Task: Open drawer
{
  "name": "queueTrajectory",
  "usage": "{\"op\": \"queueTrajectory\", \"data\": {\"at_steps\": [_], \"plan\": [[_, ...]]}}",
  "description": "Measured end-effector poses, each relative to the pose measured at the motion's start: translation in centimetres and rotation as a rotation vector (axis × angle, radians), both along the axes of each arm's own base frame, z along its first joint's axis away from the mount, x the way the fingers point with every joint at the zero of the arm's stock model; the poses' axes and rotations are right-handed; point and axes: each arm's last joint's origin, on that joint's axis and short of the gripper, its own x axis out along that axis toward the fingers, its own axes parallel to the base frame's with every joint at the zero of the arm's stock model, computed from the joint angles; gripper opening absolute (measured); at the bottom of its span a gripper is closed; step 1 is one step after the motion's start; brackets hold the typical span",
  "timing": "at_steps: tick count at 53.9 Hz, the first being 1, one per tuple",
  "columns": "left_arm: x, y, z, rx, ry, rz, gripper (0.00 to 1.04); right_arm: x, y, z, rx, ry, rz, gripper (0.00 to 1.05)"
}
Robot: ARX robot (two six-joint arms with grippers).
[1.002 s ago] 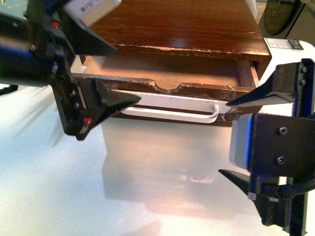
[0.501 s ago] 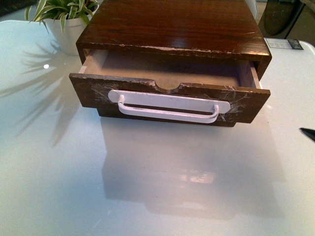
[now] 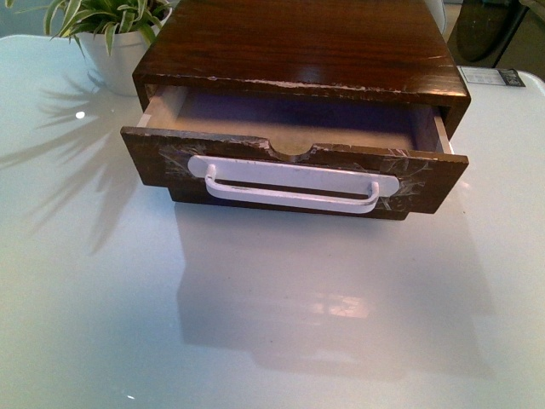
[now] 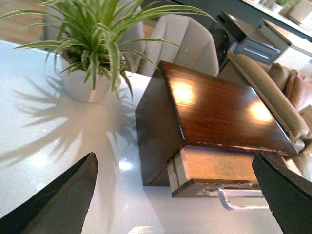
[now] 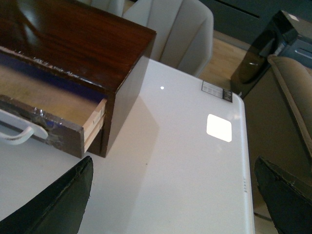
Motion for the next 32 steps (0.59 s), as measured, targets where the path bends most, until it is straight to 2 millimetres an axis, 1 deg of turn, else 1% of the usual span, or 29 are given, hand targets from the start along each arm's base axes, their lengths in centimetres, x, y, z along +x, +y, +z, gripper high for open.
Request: {"op": "queueTrajectory", "data": {"at_steps": [2,4,6,8,9,11,13,14,15,18,23,25,29,30,32], "plan": [[-0.1,0.2,0.0,-0.013,0.006,0.016,0.96,-0.2,0.1,0.2,0.009,-0.014,-0.004,0.96],[-0.1,-0.1,-0.3,0.092,-0.065,0.118,0.90,-0.3,0.2,0.3,0.015,-0.022,-0.004,0.96],[-0.8,-1.0,-0.9,0.225,-0.176,0.252,0.79,-0.3,0.2,0.3,0.022,-0.024,-0.008,0.96],[-1.5,-2.0,-1.2,0.283,-0.234,0.323,0.70,-0.3,0.2,0.3,0.026,-0.023,-0.009,0.96],[-2.0,-2.5,-1.4,0.302,-0.250,0.345,0.65,-0.3,0.2,0.2,0.050,-0.037,-0.034,0.94],[-2.7,-3.3,-1.8,0.319,-0.260,0.360,0.56,-0.5,0.6,-0.2,0.117,-0.139,-0.113,0.83],[-3.1,-3.9,-2.2,0.323,-0.262,0.360,0.49,-0.7,1.0,-0.5,0.188,-0.182,-0.133,0.77],[-3.4,-4.1,-2.4,0.326,-0.261,0.361,0.45,-0.7,1.0,-0.6,0.196,-0.188,-0.131,0.75],[-3.4,-4.2,-2.4,0.328,-0.261,0.360,0.43,-0.8,1.1,-0.7,0.226,-0.194,-0.126,0.71],[-4.0,-4.9,-2.9,0.330,-0.262,0.355,0.33,-1.1,1.3,-0.9,0.272,-0.202,-0.121,0.61],[-5.2,-6.1,-3.8,0.335,-0.257,0.361,0.10,-1.6,1.3,-1.8,0.315,-0.196,-0.132,0.38],[-5.5,-6.4,-4.0,0.336,-0.256,0.362,0.03,-1.7,1.3,-1.9,0.320,-0.195,-0.132,0.33],[-6.1,-7.0,-4.3,0.337,-0.259,0.354,0.02,-2.1,1.3,-2.3,0.329,-0.197,-0.132,0.17],[-6.3,-7.2,-4.4,0.337,-0.259,0.356,0.02,-2.1,1.3,-2.3,0.330,-0.198,-0.132,0.15],[-6.5,-7.3,-4.5,0.337,-0.259,0.353,0.02,-2.3,1.3,-2.4,0.332,-0.199,-0.132,0.08]]}}
